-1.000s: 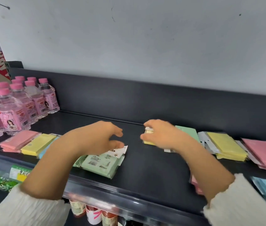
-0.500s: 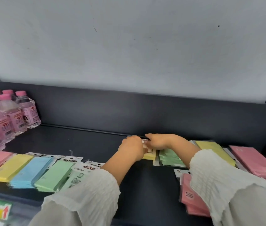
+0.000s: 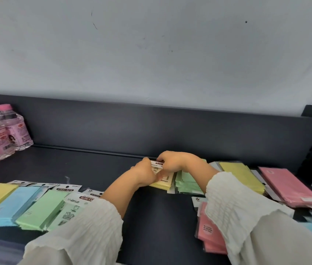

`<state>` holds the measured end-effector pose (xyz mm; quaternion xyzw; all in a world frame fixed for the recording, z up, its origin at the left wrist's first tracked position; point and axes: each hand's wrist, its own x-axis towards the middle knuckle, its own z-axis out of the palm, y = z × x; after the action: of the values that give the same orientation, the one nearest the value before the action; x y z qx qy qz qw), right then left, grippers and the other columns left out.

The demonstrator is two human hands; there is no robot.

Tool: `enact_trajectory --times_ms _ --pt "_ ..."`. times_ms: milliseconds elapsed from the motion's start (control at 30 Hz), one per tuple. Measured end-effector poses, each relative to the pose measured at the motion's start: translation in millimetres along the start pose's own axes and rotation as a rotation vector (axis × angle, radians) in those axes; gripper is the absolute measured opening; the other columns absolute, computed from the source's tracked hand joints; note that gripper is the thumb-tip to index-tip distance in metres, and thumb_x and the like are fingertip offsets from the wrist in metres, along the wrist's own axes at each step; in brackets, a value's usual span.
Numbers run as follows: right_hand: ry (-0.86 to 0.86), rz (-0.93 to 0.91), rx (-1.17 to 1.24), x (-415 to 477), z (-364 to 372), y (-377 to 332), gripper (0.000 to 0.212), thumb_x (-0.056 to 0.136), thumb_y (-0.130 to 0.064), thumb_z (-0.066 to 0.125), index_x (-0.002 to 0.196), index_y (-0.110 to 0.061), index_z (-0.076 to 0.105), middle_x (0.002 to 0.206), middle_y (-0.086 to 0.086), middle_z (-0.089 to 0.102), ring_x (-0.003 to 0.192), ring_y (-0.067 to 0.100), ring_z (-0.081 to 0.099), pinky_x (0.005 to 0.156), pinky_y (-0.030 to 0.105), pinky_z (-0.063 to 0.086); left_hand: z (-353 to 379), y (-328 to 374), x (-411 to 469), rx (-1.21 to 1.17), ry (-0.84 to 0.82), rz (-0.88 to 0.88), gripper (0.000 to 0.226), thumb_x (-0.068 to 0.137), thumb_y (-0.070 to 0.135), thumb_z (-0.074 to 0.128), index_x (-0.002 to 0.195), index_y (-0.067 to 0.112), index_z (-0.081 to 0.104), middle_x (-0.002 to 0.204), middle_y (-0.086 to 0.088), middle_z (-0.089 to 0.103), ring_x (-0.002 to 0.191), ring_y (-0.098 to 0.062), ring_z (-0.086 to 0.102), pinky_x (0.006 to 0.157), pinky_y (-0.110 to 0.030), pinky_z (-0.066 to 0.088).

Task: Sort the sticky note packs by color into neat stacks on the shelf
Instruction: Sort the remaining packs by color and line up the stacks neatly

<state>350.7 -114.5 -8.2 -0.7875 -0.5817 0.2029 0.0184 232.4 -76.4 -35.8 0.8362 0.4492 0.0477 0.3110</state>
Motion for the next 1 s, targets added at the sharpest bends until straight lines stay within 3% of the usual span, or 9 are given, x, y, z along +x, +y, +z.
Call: enact_trajectory --times_ms 200,300,433,500,600,700,833,900,1000 --pt "0.104 -0.011 0.078 -13 7 -3 0.043 0.07 -0.021 0.081 0.108 -0.007 0.065 0.105 0.009 0.068 0.095 0.025 0.064 0.08 0.037 0.053 -4 -3 -8 -0.057 -0.02 0.032 0.059 0.079 0.027 0.073 0.125 0.01 0.041 0.114 -0.005 0.057 0.102 -0.02 0.056 0.081 -0.031 0.048" --pt "0.219 -0.089 0.05 -24 7 -10 0.047 0.065 -0.016 0.083 0.108 -0.011 0.065 0.105 0.006 0.067 0.095 0.024 0.063 0.078 0.035 0.054 -7 -2 -17 -0.08 -0.002 0.018 0.063 0.073 0.024 0.078 0.124 0.011 0.044 0.118 -0.007 0.054 0.104 -0.022 0.056 0.089 -0.036 0.05" --pt "0.382 -0.183 0.003 -43 9 -18 0.051 0.064 -0.016 0.083 0.111 -0.015 0.063 0.108 0.007 0.055 0.093 0.023 0.057 0.079 0.036 0.052 -5 4 -42 0.03 0.154 0.091 0.077 0.074 0.019 0.079 0.134 0.012 0.032 0.126 -0.01 0.034 0.102 -0.023 0.051 0.09 -0.03 0.045" --pt "0.366 -0.222 0.047 -59 3 -16 0.041 0.069 -0.01 0.077 0.108 -0.013 0.066 0.104 0.007 0.058 0.089 0.023 0.058 0.075 0.037 0.053 -1 2 -53 0.01 0.209 0.146 0.073 0.075 0.016 0.078 0.132 0.012 0.032 0.124 -0.009 0.038 0.097 -0.019 0.048 0.085 -0.029 0.044" --pt "0.259 -0.182 -0.032 -79 -1 -11 0.028 0.077 -0.007 0.069 0.104 -0.01 0.064 0.095 0.004 0.062 0.082 0.02 0.056 0.059 0.027 0.045 5 -2 -71 -0.024 0.277 0.206 0.059 0.08 0.007 0.07 0.124 0.014 0.033 0.115 -0.006 0.055 0.092 -0.016 0.052 0.078 -0.026 0.044" --pt "0.296 -0.137 -0.009 -94 17 -8 0.025 0.083 -0.01 0.063 0.107 -0.011 0.059 0.106 0.007 0.063 0.087 0.022 0.057 0.064 0.028 0.043 13 -2 -89 -0.036 0.348 0.219 0.067 0.085 0.001 0.058 0.139 0.019 0.023 0.12 -0.003 0.055 0.099 -0.016 0.053 0.084 -0.026 0.043" --pt "0.4 -0.158 0.182 -110 39 -13 0.04 0.084 -0.004 0.06 0.122 -0.016 0.054 0.119 0.003 0.059 0.103 0.023 0.058 0.077 0.029 0.049 21 -5 -112 -0.209 0.31 0.183 0.072 0.09 -0.004 0.042 0.149 0.018 0.006 0.127 -0.006 0.05 0.1 -0.012 0.047 0.083 -0.022 0.04" --pt "0.458 -0.172 0.402 -123 45 -19 0.048 0.084 -0.004 0.062 0.128 -0.019 0.05 0.121 0.0 0.055 0.105 0.02 0.057 0.079 0.028 0.049 22 -8 -125 -0.352 0.36 0.171 0.067 0.093 -0.003 0.041 0.149 0.016 0.01 0.125 -0.004 0.049 0.1 -0.011 0.046 0.074 -0.012 0.039" --pt "0.612 -0.171 0.836 -143 61 -29 0.039 0.086 -0.008 0.064 0.12 -0.022 0.05 0.111 -0.006 0.054 0.098 0.014 0.058 0.08 0.029 0.051 26 -7 -145 -0.565 0.514 0.193 0.055 0.095 0.001 0.044 0.144 0.015 0.024 0.125 0.003 0.051 0.1 -0.009 0.05 0.064 -0.007 0.042"
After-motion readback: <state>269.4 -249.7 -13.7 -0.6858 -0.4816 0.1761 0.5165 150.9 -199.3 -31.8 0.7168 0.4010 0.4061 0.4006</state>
